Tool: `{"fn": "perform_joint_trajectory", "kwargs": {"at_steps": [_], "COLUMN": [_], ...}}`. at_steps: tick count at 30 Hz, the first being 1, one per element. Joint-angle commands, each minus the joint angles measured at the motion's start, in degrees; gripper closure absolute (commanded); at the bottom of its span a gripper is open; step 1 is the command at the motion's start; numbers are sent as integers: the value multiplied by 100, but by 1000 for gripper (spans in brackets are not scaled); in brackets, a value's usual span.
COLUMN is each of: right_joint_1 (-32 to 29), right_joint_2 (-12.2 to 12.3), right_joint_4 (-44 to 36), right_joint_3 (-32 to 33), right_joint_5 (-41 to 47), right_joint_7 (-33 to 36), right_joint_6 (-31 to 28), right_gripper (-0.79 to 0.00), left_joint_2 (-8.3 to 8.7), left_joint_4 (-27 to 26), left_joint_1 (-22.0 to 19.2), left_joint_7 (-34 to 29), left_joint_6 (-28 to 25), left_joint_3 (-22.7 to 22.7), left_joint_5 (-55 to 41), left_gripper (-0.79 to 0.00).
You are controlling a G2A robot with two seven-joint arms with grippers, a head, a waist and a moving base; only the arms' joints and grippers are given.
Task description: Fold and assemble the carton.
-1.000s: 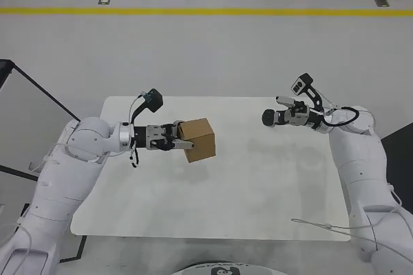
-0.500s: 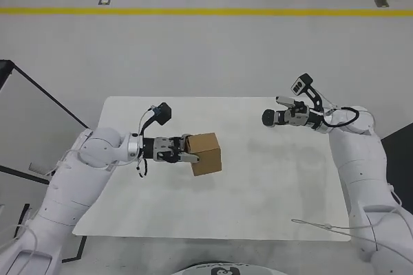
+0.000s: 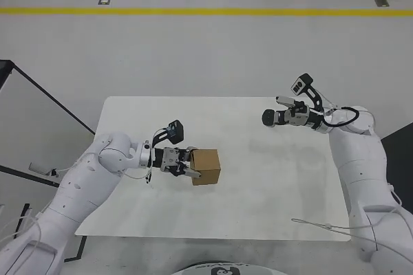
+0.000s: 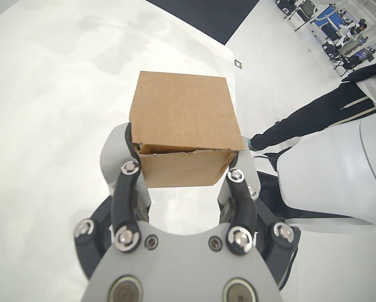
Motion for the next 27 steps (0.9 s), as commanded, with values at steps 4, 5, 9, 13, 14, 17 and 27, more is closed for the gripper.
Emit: {"fn": "perform_joint_trajectory", "kwargs": {"at_steps": [4, 5, 9, 13, 14, 17, 27], "right_joint_1": [0, 0, 0, 0, 0, 0, 0], "right_joint_2": [0, 0, 0, 0, 0, 0, 0], "right_joint_4": [0, 0, 0, 0, 0, 0, 0], "right_joint_3": [0, 0, 0, 0, 0, 0, 0], "right_joint_5": [0, 0, 0, 0, 0, 0, 0], "right_joint_7": [0, 0, 0, 0, 0, 0, 0], "right_joint_6": [0, 0, 0, 0, 0, 0, 0], "right_gripper": [-785, -785, -785, -785, -785, -785, -785], "left_joint_2": [0, -3, -94, -257, -301, -433, -586], "left_joint_4": [16, 18, 99, 249, 354, 564, 984], "left_joint_1": [6, 14, 0, -119, -178, -363, -628], "left_joint_7": [24, 100, 664, 1617, 1855, 2488, 3328], "left_joint_6": [54, 157, 0, 0, 0, 0, 0], "left_joint_3": [-10, -31, 124, 369, 424, 689, 1072], "left_joint_5": [27, 131, 815, 1780, 2012, 2729, 3445], "left_gripper": [0, 0, 0, 0, 0, 0, 0]}}
